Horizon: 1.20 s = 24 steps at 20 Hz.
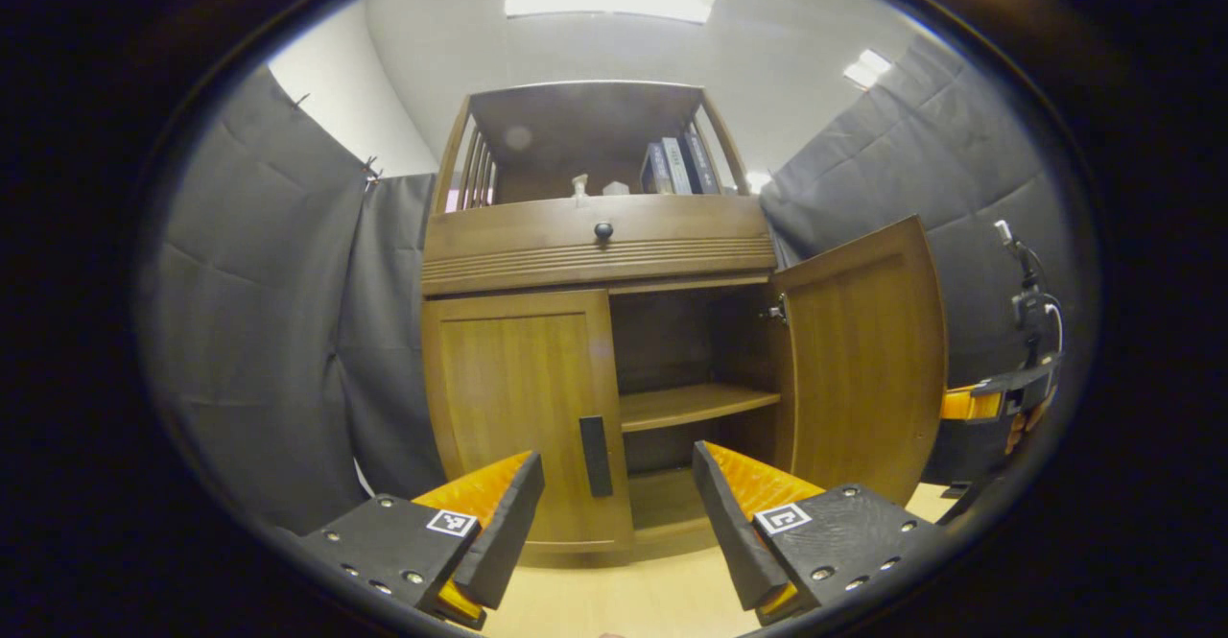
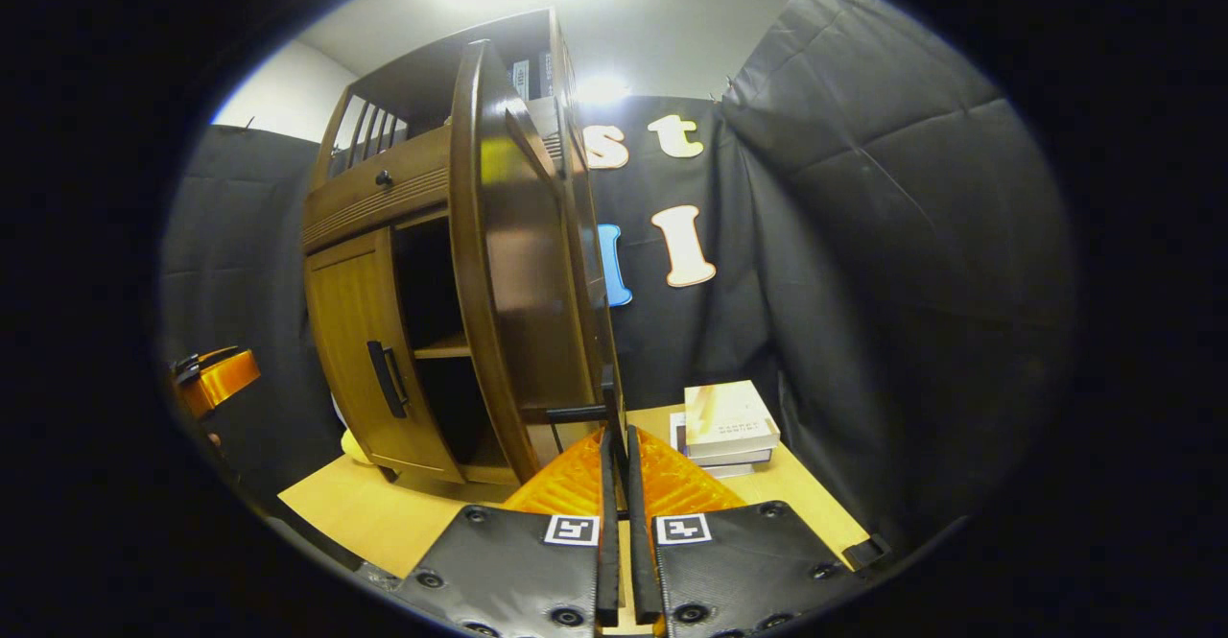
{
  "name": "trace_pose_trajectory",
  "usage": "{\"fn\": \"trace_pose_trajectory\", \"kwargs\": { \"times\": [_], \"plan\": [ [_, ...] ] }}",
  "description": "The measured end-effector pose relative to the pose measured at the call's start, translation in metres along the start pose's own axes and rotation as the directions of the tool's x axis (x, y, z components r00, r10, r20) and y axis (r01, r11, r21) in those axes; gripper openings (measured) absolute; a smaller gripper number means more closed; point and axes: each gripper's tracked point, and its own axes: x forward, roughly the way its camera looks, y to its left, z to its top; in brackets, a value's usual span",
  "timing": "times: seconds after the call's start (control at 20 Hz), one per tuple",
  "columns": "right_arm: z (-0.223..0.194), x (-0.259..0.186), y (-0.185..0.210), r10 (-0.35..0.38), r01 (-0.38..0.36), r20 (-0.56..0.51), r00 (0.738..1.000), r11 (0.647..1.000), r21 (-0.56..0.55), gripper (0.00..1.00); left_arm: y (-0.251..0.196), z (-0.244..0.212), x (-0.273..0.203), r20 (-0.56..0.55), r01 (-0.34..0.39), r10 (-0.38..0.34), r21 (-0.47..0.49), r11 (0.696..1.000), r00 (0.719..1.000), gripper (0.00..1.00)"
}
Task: Open the right door of the double-door shoe cabinet with the right hand, and open the left door with the left hand.
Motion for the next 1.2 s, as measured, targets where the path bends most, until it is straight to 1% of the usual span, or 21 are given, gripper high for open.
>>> {"fn": "trace_pose_trajectory", "kwargs": {
  "times": [0.05,0.15,0.35,0.45,0.6,0.65,0.75,1.05,1.2],
  "plan": [
    [0.003,-0.004,0.0,-0.001,0.0,0.007,1.0,1.0,0.003,0.08,0.0,-0.001,0.001,-0.003,0.002,-0.002,-0.003,1.0,1.0,0.91],
    [0.008,-0.013,0.002,-0.004,0.004,0.023,1.0,1.0,0.001,0.08,0.002,-0.001,0.003,-0.006,0.002,-0.002,-0.002,1.0,1.0,0.91],
    [0.023,-0.033,-0.005,-0.051,0.053,0.061,0.997,0.998,-0.041,0.08,0.003,-0.005,0.008,-0.011,0.001,-0.001,0.007,1.0,1.0,0.91],
    [0.03,-0.049,-0.006,-0.073,0.078,0.079,0.994,0.995,-0.055,0.44,0.006,-0.008,0.014,-0.016,0.0,0.0,0.009,1.0,1.0,0.91],
    [0.043,-0.071,-0.016,-0.137,0.147,0.123,0.983,0.986,-0.081,0.99,0.01,-0.013,0.023,-0.022,-0.003,0.003,0.001,1.0,1.0,0.91],
    [0.047,-0.078,-0.019,-0.156,0.168,0.134,0.979,0.982,-0.085,0.94,0.011,-0.015,0.027,-0.024,-0.004,0.004,-0.002,1.0,1.0,0.91],
    [0.051,-0.091,-0.022,-0.184,0.198,0.147,0.972,0.977,-0.083,0.93,0.012,-0.021,0.033,-0.036,-0.003,0.002,-0.013,1.0,0.999,0.91],
    [0.048,-0.125,-0.041,-0.286,0.297,0.148,0.947,0.953,-0.059,0.94,0.013,-0.03,0.05,-0.055,0.001,-0.003,-0.033,0.999,0.998,0.91],
    [0.044,-0.137,-0.046,-0.324,0.334,0.14,0.936,0.941,-0.054,0.94,0.013,-0.035,0.057,-0.065,-0.002,0.0,-0.025,1.0,0.998,0.91]
  ]
}}
